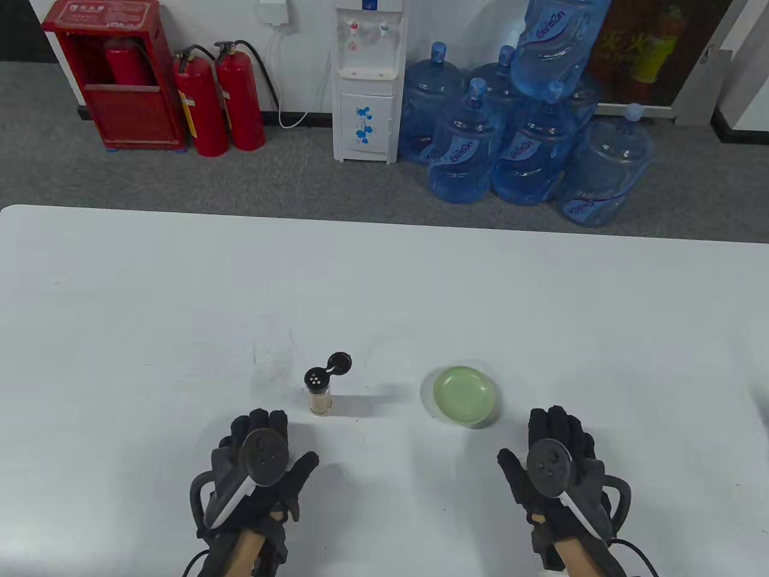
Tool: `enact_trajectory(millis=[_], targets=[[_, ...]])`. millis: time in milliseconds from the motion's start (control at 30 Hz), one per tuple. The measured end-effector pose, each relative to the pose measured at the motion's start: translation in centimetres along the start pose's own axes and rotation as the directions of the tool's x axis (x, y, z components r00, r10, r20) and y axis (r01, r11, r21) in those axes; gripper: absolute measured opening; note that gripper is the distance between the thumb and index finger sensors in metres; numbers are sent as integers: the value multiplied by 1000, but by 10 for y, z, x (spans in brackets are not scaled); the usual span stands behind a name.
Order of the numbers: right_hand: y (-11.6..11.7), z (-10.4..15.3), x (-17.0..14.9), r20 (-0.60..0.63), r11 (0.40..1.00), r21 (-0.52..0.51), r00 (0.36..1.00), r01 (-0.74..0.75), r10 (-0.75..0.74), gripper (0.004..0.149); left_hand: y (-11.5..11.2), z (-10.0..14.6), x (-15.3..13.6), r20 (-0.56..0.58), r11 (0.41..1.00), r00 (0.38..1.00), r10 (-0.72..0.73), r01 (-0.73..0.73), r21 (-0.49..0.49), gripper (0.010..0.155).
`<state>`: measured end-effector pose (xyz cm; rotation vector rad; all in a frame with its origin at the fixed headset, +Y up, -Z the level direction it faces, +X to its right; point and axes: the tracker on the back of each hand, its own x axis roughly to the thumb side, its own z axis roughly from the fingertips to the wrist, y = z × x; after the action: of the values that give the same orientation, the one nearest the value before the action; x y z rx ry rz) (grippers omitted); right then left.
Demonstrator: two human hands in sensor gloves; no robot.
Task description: Hold seasoning dish and receive white sesame seeds shaken from seasoning bottle
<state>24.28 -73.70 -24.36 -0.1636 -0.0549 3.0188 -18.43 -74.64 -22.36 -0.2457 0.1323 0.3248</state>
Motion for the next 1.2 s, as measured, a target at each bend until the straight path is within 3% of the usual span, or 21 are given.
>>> enact_trajectory(millis=[1000,1200], targets=[[-1,0,0,-7,1000,-13,1000,3,-3,88,3,0,0,4,1000,1000,-14,13,26,84],[-14,-12,9,-30,993,-115,1000,-1,-3,71,3,-1,0,5,999,1000,-13,13,30,84]])
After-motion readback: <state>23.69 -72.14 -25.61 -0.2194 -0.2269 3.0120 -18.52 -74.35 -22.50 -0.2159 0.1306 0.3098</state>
